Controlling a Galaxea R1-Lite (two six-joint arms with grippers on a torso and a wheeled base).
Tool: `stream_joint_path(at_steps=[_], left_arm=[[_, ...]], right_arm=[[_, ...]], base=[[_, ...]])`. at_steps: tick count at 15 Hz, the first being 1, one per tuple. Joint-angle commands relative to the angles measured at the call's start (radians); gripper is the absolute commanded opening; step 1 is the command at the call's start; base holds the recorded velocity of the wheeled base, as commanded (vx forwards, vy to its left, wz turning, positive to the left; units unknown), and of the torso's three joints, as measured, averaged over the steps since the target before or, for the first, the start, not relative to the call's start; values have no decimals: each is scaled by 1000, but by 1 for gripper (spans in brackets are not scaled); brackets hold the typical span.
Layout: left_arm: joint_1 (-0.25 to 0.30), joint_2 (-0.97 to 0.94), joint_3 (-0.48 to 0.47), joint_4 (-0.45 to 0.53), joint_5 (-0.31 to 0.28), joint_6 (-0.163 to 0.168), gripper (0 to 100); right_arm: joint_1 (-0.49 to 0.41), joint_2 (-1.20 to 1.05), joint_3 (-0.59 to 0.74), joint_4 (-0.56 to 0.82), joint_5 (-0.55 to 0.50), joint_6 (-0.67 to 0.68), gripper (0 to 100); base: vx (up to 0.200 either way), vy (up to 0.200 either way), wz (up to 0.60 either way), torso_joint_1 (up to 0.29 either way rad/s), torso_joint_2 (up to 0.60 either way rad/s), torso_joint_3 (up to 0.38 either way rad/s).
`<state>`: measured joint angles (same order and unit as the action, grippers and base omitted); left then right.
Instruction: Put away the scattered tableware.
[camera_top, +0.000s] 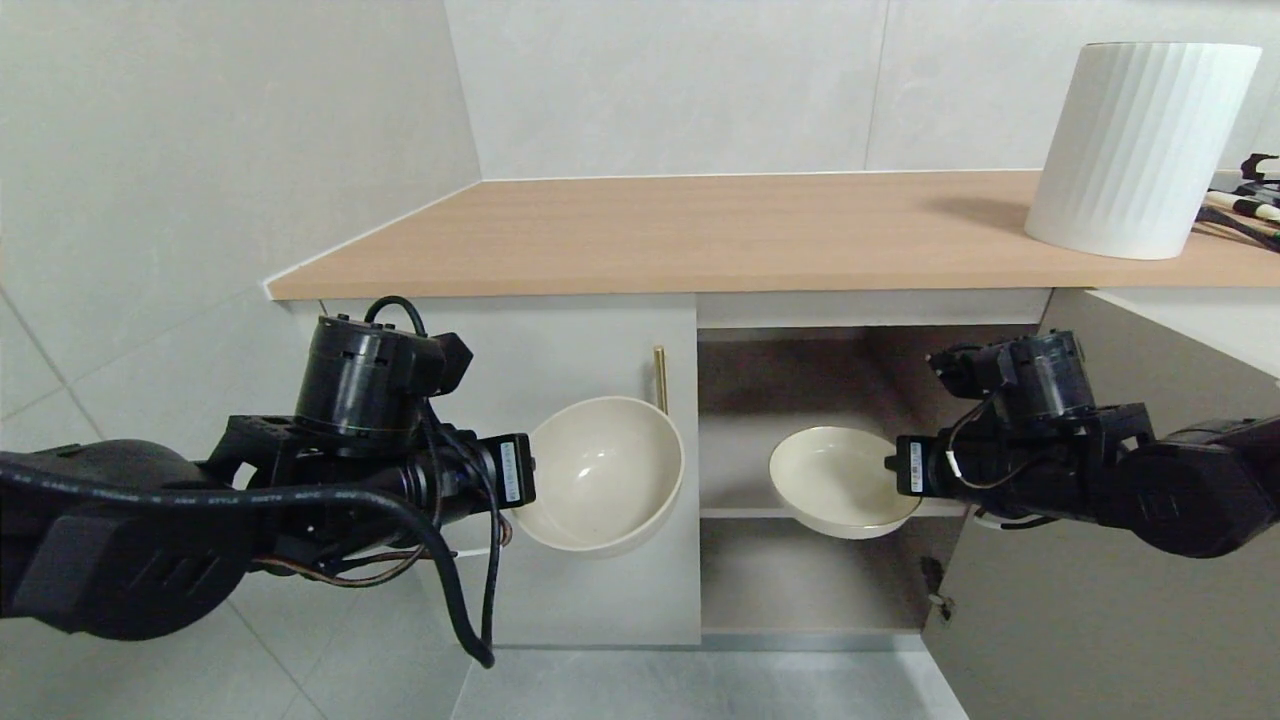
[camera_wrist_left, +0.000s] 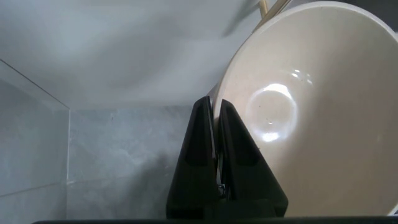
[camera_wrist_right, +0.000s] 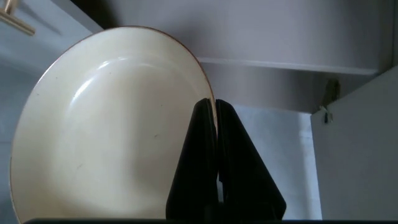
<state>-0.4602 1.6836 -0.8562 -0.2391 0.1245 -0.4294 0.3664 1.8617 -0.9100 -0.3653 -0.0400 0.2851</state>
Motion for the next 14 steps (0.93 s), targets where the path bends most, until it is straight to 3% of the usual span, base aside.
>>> stream_joint_path(at_steps=[1, 3, 7, 14], left_arm=[[0, 19, 0, -2, 0, 0, 0], [0, 21, 0, 0, 0, 0, 0], [0, 22, 0, 0, 0, 0, 0], [-9, 44, 0, -2, 3, -2, 0]], right_arm=[[0, 100, -7, -64, 0, -1, 0], [-6, 206, -43, -141, -1, -4, 0], [-23, 432, -207, -145, -129, 0, 0], [-89, 676, -489, -144, -248, 39, 0]], base=[[0, 0, 0, 0, 0, 0], [0, 0, 0, 0, 0, 0], [0, 0, 0, 0, 0, 0], [0, 0, 0, 0, 0, 0]])
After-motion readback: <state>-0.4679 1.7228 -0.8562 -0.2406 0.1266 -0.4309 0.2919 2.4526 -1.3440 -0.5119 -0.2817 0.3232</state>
